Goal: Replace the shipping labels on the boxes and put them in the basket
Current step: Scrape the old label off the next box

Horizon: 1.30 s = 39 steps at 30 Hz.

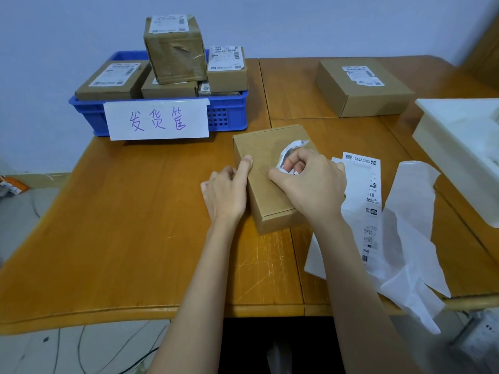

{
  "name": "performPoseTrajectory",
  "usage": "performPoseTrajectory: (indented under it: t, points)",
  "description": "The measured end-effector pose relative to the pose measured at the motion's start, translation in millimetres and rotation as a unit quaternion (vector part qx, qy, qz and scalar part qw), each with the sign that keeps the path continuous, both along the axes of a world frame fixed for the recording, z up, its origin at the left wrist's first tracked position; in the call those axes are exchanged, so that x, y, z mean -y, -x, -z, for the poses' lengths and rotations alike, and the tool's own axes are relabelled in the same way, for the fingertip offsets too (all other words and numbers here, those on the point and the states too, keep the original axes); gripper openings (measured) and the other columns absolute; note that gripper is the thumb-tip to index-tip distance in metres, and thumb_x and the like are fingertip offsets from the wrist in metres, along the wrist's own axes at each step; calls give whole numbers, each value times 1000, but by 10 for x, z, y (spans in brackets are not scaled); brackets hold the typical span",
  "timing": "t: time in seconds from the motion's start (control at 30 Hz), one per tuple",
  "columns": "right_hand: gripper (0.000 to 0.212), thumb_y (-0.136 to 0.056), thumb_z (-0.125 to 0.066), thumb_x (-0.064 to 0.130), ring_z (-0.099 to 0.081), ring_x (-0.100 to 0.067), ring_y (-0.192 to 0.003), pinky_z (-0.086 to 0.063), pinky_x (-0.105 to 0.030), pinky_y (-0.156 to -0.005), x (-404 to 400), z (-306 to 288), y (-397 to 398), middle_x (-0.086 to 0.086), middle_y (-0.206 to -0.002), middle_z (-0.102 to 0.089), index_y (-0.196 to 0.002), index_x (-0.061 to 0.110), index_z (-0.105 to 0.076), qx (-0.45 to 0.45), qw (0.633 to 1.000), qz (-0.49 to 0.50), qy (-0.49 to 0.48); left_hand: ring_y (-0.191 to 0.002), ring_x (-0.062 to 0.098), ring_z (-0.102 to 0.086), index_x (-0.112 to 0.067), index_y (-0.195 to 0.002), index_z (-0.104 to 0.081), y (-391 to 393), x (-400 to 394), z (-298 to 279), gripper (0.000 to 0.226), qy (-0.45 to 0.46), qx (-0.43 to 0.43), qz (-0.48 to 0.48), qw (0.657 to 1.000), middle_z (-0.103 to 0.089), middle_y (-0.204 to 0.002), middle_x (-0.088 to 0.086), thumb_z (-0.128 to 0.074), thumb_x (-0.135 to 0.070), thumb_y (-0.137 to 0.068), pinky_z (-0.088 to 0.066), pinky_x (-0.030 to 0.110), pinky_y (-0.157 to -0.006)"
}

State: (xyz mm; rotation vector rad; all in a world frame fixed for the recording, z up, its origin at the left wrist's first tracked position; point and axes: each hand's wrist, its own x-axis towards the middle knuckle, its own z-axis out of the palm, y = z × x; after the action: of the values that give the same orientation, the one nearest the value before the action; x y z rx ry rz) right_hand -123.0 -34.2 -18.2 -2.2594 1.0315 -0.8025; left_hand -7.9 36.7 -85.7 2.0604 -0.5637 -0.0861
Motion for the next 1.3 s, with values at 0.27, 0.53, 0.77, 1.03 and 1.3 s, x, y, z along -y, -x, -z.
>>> performPoseTrajectory:
  t: [0.27,0.53,0.77,1.03,1.3]
  points:
    - [27,-72,-69,38,-45,-6,-59,-35,-31,-81,-23,5,-47,10,-53,-46,-59,27,-48,16,999,44,0,-92,19,-56,-20,-69,-59,7,-13,-1,79,7,-4,0,1000,-65,-80,-1,-11,-83,-70,-29,34,-90]
    - [21,-77,-73,28,-54,-13,-63,-47,-37,-84,67,51,3,9,-55,-53,-63,24,-59,63,996,24,-61,-97,18,-53,-18,-81,-68,21,-22,-34,89,2,-24,-12,1000,-66,-88,-1,-10,-84,-68,-26,32,-90]
    - [32,-93,-56,35,-46,-6,-62,-34,-31,-86,33,-4,22,6,-59,-50,-66,21,-48,35,997,14,-70,-94,17,-53,-17,-78,-65,42,-40,-61,79,1,-29,-8,1000,-63,-82,-3,-19,-82,-80,-26,32,-90]
    - [45,-82,-60,61,-51,-7,-67,-32,-31,-87,20,45,-39,9,-62,-52,-73,18,-55,54,996,45,-54,-95,14,-44,-16,-89,-68,52,-41,-72,59,-11,-44,-13,999,-50,-78,-14,-34,-62,-98,-24,30,-89]
    - [38,-86,-62,32,-42,-10,-56,-25,-27,-78,56,61,-51,6,-53,-41,-60,21,-37,9,999,38,1,-94,12,-39,-21,-89,-58,64,-35,-111,47,-18,-44,-20,999,-46,-80,-13,-34,-61,-99,-24,30,-92]
